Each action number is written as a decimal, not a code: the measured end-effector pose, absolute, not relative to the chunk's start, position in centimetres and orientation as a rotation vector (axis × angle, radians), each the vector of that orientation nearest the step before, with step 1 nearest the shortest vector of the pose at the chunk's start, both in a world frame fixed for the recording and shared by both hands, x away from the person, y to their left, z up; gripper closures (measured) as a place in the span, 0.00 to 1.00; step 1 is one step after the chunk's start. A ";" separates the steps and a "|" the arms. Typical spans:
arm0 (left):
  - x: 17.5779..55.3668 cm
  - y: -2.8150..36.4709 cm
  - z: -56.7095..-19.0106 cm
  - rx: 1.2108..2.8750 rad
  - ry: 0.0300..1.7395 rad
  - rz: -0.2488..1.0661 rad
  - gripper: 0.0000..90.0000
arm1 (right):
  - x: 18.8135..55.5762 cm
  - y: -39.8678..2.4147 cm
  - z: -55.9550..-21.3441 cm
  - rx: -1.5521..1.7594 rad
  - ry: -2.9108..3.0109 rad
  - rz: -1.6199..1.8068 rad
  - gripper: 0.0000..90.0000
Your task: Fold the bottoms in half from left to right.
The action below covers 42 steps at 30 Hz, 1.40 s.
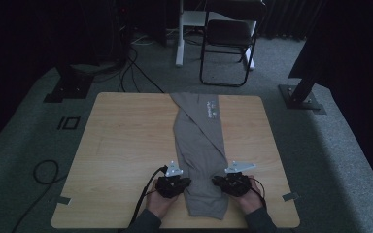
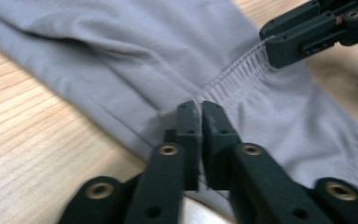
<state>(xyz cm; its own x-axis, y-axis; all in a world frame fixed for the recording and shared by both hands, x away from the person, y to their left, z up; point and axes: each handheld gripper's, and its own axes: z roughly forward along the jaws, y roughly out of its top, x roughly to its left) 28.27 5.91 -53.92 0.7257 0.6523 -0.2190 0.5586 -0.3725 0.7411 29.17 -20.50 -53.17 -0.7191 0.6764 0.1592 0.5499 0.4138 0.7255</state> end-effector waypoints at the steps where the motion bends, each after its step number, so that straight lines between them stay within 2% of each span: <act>1: 27.9 5.9 -53.7 2.066 0.900 0.133 1.00 | 28.8 -20.7 -52.9 1.076 2.500 1.207 0.90; 6: 26.2 5.8 -52.9 2.062 0.837 0.138 1.00 | 26.8 -21.5 -51.7 0.968 2.489 1.244 0.91; 8: 26.1 5.9 -52.8 2.060 0.839 0.158 0.94 | 26.5 -21.6 -51.6 0.951 2.487 1.254 0.91; 9: 26.7 6.0 -52.5 2.050 0.863 0.192 0.91 | 25.8 -21.8 -51.2 0.914 2.490 1.271 0.91; 17: 31.2 4.2 -53.1 2.060 0.914 0.222 0.90 | 25.4 -21.5 -51.4 0.866 2.499 1.298 0.92; 21: 32.4 3.3 -53.6 2.110 0.901 0.169 0.92 | 25.4 -21.6 -51.6 0.855 2.495 1.317 0.92; 26: 30.5 3.0 -54.3 2.192 0.818 0.163 0.91 | 25.5 -22.2 -51.8 0.871 2.495 1.312 0.89; 31: 28.3 3.6 -54.5 2.166 0.823 0.121 0.90 | 26.1 -22.6 -52.4 0.950 2.488 1.279 0.76; 42: 24.0 4.0 -54.4 2.167 0.774 0.088 0.86 | 27.1 -21.8 -52.5 1.051 2.440 1.237 0.65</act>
<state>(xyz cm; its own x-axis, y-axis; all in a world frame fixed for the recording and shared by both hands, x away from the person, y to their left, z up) 23.98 3.98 -54.44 0.8093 0.5560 -0.1896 0.4989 -0.4801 0.7215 27.12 -21.75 -52.48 -0.7235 0.6789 0.1249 0.5021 0.3935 0.7701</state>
